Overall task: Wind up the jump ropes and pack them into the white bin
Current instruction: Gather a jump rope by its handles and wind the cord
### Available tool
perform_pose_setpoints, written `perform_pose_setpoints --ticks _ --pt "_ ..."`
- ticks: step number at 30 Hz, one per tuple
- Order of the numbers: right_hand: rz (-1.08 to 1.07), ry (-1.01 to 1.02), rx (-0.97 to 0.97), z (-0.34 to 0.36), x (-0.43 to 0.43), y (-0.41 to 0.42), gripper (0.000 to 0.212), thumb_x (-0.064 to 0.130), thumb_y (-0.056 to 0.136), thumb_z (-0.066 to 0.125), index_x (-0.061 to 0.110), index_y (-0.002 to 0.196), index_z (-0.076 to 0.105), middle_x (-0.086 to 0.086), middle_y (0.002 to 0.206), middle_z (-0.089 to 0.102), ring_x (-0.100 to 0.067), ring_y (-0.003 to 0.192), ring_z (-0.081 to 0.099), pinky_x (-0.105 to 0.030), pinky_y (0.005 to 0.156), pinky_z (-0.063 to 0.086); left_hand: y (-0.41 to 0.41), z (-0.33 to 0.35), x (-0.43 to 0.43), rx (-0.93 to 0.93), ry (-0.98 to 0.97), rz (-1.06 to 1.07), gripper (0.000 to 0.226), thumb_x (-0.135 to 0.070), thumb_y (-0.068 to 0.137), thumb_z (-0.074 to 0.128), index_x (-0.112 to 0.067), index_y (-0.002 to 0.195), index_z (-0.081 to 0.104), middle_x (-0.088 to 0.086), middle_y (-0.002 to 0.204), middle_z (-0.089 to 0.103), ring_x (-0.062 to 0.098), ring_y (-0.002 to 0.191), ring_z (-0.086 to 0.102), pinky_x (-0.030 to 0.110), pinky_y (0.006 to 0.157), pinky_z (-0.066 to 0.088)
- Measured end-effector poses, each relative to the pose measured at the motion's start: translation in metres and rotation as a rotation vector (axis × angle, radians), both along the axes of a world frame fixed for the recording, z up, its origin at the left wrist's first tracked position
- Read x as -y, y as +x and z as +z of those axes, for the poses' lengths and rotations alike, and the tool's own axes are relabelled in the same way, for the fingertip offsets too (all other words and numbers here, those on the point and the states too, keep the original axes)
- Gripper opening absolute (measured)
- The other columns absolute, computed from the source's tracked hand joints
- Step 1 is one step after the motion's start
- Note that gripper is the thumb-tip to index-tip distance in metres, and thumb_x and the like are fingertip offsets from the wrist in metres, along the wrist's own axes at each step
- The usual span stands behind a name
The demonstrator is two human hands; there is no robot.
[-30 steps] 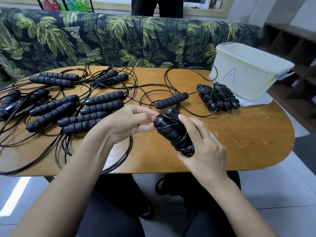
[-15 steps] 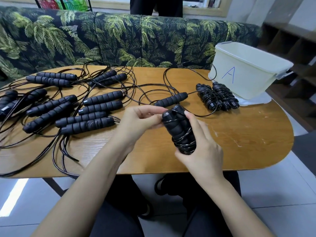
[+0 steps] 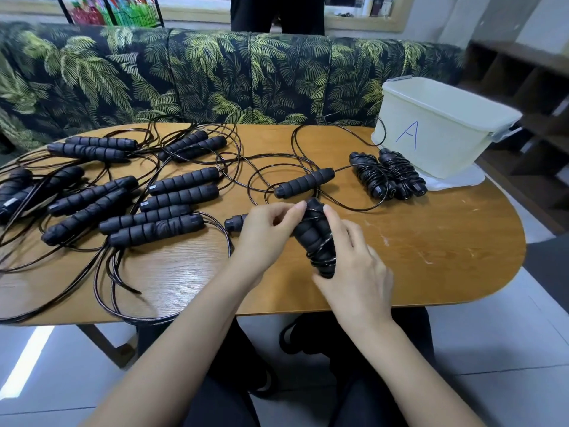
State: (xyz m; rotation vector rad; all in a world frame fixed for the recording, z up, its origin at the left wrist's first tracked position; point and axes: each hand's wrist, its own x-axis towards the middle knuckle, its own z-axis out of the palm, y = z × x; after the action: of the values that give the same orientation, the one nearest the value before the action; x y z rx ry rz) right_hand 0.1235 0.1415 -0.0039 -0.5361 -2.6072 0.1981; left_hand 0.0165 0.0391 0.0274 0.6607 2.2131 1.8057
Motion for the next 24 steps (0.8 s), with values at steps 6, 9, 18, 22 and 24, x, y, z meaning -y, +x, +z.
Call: perform_pose_setpoints --ticks 6,9,18,22,24 --pt "0.058 -0.425 -0.015 0.009 0.005 -0.014 0.11 0.05 0.066 0.08 0.039 0.148 0.007 0.009 0.14 0.046 -0.025 0.107 0.061 -0.034 0.073 0.045 -0.005 0.007 -0.026 0.369 0.326 0.027 0.034 -0.037 0.097 0.051 -0.008 0.1 0.068 0.013 0.099 0.071 0.023 0.093 0.066 0.038 0.087 0.052" --pt "0.153 -1.085 -0.038 0.009 -0.013 -0.017 0.095 0.056 0.054 0.081 0.037 0.133 0.033 0.01 0.127 0.057 -0.014 0.109 0.061 -0.037 0.091 0.05 -0.015 0.005 -0.029 0.435 0.352 0.047 0.03 -0.034 0.097 0.053 -0.007 0.097 0.068 0.022 0.103 0.07 0.031 0.093 0.066 0.044 0.091 0.051" --pt "0.493 -1.68 -0.014 -0.006 -0.04 -0.018 0.051 0.021 0.077 0.074 0.002 0.12 0.055 -0.019 0.106 0.068 -0.037 0.079 0.069 -0.042 0.069 0.058 -0.033 0.005 -0.035 0.626 0.302 -0.189 0.033 -0.033 0.097 0.05 -0.003 0.105 0.064 0.015 0.101 0.07 0.026 0.093 0.067 0.04 0.088 0.055" --pt "0.363 -1.461 0.049 -0.003 -0.05 -0.023 0.066 0.035 0.078 0.076 0.022 0.133 0.043 -0.006 0.127 0.06 -0.023 0.099 0.067 -0.037 0.084 0.055 -0.039 -0.003 -0.057 0.686 0.288 -0.042 0.033 -0.033 0.097 0.053 -0.003 0.107 0.064 0.019 0.11 0.069 0.031 0.096 0.067 0.042 0.091 0.054" --pt "0.222 -0.985 0.107 0.005 -0.058 -0.026 0.092 0.046 0.072 0.08 0.037 0.143 0.022 0.009 0.135 0.044 -0.011 0.114 0.054 -0.033 0.092 0.045 -0.045 -0.001 -0.072 0.682 0.293 0.049 0.033 -0.036 0.095 0.056 -0.006 0.104 0.066 0.018 0.107 0.07 0.03 0.091 0.067 0.041 0.086 0.055"
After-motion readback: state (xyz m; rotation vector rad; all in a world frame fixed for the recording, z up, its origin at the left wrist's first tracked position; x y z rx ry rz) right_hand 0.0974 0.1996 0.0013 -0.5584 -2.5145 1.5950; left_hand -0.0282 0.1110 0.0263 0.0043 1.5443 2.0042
